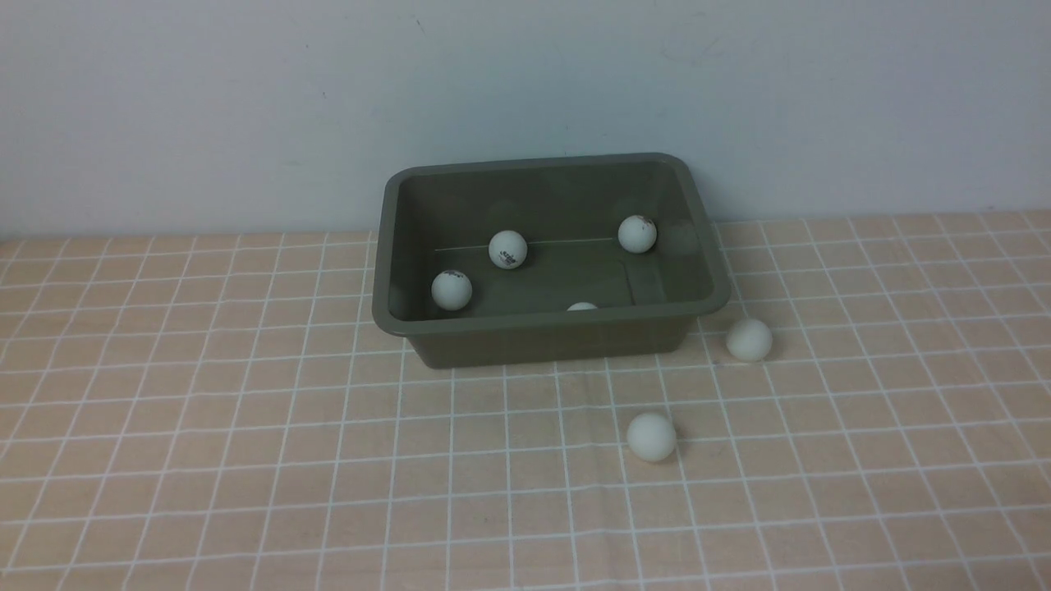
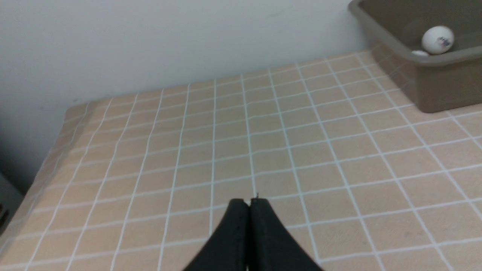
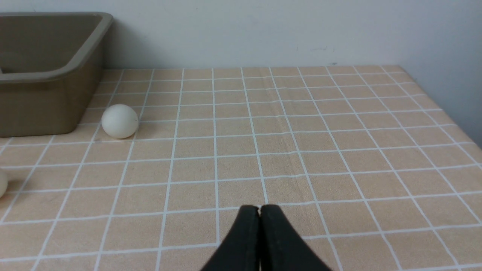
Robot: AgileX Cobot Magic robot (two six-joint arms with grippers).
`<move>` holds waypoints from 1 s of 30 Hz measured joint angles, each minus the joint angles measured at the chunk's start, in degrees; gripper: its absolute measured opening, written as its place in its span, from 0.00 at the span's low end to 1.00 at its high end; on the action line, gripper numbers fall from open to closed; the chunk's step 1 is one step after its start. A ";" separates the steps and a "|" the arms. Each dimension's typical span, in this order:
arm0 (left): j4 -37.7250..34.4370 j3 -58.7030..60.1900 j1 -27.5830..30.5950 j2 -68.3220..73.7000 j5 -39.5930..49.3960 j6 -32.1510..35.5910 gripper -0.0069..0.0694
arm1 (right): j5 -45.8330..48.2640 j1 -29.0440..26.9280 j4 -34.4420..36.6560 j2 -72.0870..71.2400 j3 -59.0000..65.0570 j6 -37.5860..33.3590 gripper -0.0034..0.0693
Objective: Put the table tennis balls into the box on the light coffee tablecloth.
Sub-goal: 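Reach for and grasp a ping pong ball on the table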
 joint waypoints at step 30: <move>-0.60 5.03 0.00 0.00 -0.50 -7.59 0.00 | 0.00 0.00 0.00 0.00 0.00 0.00 0.03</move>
